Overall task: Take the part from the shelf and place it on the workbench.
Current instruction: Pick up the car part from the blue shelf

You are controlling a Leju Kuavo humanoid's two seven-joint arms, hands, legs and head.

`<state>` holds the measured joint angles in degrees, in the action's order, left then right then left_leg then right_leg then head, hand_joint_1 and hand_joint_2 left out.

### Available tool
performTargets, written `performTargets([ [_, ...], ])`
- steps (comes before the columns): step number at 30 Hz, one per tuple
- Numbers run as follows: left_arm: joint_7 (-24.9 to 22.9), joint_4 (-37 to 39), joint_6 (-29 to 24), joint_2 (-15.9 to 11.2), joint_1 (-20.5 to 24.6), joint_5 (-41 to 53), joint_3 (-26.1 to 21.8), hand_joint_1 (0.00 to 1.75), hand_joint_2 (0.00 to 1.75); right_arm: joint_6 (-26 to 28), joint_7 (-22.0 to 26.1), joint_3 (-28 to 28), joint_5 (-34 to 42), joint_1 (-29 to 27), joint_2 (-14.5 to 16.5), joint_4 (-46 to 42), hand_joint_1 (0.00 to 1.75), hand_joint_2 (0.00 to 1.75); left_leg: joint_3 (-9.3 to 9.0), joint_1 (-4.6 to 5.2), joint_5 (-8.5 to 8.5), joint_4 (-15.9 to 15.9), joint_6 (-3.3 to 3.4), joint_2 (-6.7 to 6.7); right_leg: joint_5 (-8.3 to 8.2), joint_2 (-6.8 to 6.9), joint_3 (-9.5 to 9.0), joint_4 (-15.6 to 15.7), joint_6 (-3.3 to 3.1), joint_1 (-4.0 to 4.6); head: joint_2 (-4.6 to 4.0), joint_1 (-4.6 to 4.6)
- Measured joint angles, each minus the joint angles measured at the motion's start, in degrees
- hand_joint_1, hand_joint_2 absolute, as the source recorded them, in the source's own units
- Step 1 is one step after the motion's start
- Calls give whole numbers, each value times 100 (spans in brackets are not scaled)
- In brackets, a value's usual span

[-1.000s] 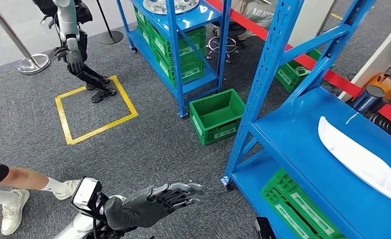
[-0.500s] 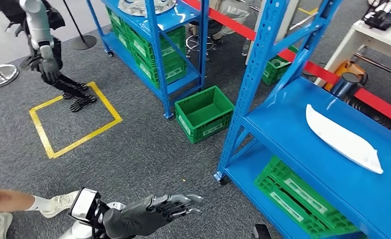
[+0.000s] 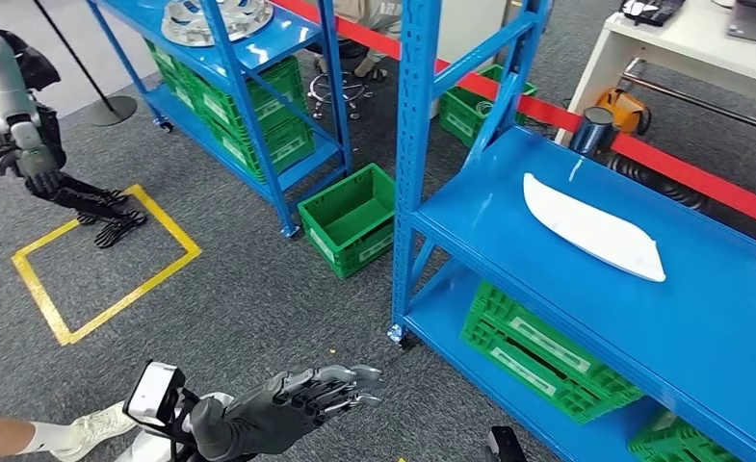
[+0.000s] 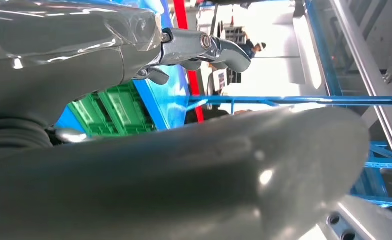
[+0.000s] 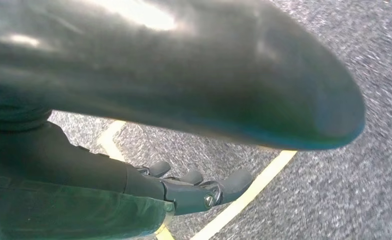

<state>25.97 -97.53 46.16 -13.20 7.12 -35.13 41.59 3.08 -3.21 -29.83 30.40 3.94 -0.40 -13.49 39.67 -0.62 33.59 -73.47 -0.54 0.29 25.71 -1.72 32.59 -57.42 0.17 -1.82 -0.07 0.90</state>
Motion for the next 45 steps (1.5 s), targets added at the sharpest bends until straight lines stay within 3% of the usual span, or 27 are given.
performTargets([
  [1,-20,20,0,10,12,-36,1,0,0,0,-23,0,7,19,-5,0,0,0,16,-1,-37,-54,5,-9,-5,-62,1,-1,1,4,0,-1],
  [2,-31,39,1,19,33,-64,1,0,0,0,-38,0,15,31,-11,0,0,0,-85,-2,-187,137,24,-30,-9,-127,-4,-2,6,6,0,-1],
  [5,-37,90,7,32,110,-120,3,0,0,0,-64,1,41,57,-13,0,0,0,-648,-2,-714,1273,146,-350,-29,-309,-13,3,41,8,0,-8],
  [7,-37,119,12,31,140,-138,6,0,0,0,-73,2,54,71,-1,0,0,0,-774,18,-759,1551,216,-484,-68,-425,34,14,107,-22,0,1],
  [9,-38,137,15,39,173,-145,8,0,0,0,-82,1,64,57,9,0,0,0,-807,27,-788,1657,264,-365,-109,-513,82,48,179,-40,0,15],
  [10,-38,144,18,50,190,-146,8,0,0,1,-84,1,68,48,8,0,0,0,-845,22,-824,1755,293,-290,-94,-452,116,28,193,-23,0,9],
  [12,-34,160,31,74,214,-151,10,0,0,5,-78,0,84,54,0,0,0,0,-910,6,-902,1927,352,-125,94,-174,322,-330,164,23,0,-13],
  [14,-29,191,49,81,219,-160,17,0,0,18,-65,1,101,65,-5,0,0,0,-905,36,-918,1944,373,27,398,53,692,-1077,123,35,0,-26],
  [16,-25,225,61,82,218,-172,27,0,0,34,-46,3,110,42,-9,0,0,0,-885,53,-912,1928,368,168,501,109,883,-1498,166,30,0,-27],
  [17,-23,236,67,83,219,-179,32,0,0,39,-38,3,111,27,-13,0,0,0,-877,53,-905,1912,359,230,426,133,806,-1372,217,26,0,-27],
  [19,-22,250,82,84,226,-192,41,0,0,42,-26,5,113,18,-19,0,0,0,-856,55,-869,1840,314,346,171,318,381,-604,312,20,0,-29],
  [20,-21,252,90,84,234,-196,45,0,0,42,-24,6,113,27,-18,0,0,0,-836,68,-837,1788,280,393,75,410,187,-257,314,27,0,-28],
  [22,-18,254,101,82,250,-200,57,0,0,42,-18,7,116,37,-9,0,0,0,-805,96,-789,1703,222,475,10,483,29,35,241,50,0,-19],
  [24,-13,254,104,82,257,-202,66,0,0,42,-15,7,119,21,-8,0,0,0,-798,87,-773,1673,188,540,-19,359,50,17,156,52,0,-12],
  [25,-11,254,104,81,259,-202,68,0,0,42,-15,7,121,11,-9,0,0,0,-789,67,-733,1633,162,501,-34,306,58,19,126,40,0,-12],
  [27,-2,254,101,73,261,-201,68,0,0,42,-15,8,124,6,-10,0,0,0,-653,23,-460,1269,96,269,-69,197,71,26,66,9,0,-10],
  [29,9,256,95,58,252,-199,68,0,0,42,-14,7,125,5,-8,0,0,0,-340,1,-45,518,48,51,-94,84,95,24,27,18,0,-8],
  [31,22,259,75,40,228,-197,68,0,0,49,-13,7,119,-16,-9,2,0,0,-111,1,113,1,52,3,-111,-41,115,22,7,41,0,-8],
  [32,34,260,61,33,215,-189,67,0,0,61,-13,7,115,-30,-12,3,0,0,-138,2,28,47,79,-14,-119,-106,117,22,1,54,0,-8],
  [33,50,261,47,27,202,-175,65,0,0,81,-13,7,111,-41,-13,5,0,0,-276,7,-153,322,124,-50,-126,-174,114,22,0,68,0,-8],
  [36,105,255,23,9,171,-122,49,0,0,140,-2,8,103,-43,-3,7,0,0,-811,29,-618,1408,328,-392,-169,-357,130,25,32,82,0,-23],
  [37,117,252,19,3,161,-108,43,0,0,147,3,8,102,-42,2,7,0,0,-878,43,-647,1554,376,-467,-190,-410,150,28,58,66,0,-19],
  [39,135,241,18,-7,149,-90,26,0,0,159,9,8,101,-57,3,8,0,0,-898,76,-664,1642,413,-401,-246,-516,192,64,133,35,0,2],
  [40,142,235,19,-7,149,-85,19,0,0,168,10,7,102,-72,3,8,0,0,-930,73,-709,1727,414,-324,-253,-490,223,62,160,41,0,12],
  [42,171,227,28,-5,143,-81,6,0,0,196,12,7,104,-84,-14,9,0,0,-984,55,-812,1902,418,-169,-114,-254,381,-180,158,71,0,-6],
  [43,188,227,32,-3,130,-79,4,0,0,208,14,7,107,-81,-25,9,0,0,-992,46,-845,1947,414,-87,41,-88,537,-494,133,70,0,-16],
  [45,226,233,35,2,97,-78,1,0,0,216,17,6,104,-87,-52,9,0,0,-965,56,-857,1947,422,67,344,63,877,-1250,136,54,0,-27],
])
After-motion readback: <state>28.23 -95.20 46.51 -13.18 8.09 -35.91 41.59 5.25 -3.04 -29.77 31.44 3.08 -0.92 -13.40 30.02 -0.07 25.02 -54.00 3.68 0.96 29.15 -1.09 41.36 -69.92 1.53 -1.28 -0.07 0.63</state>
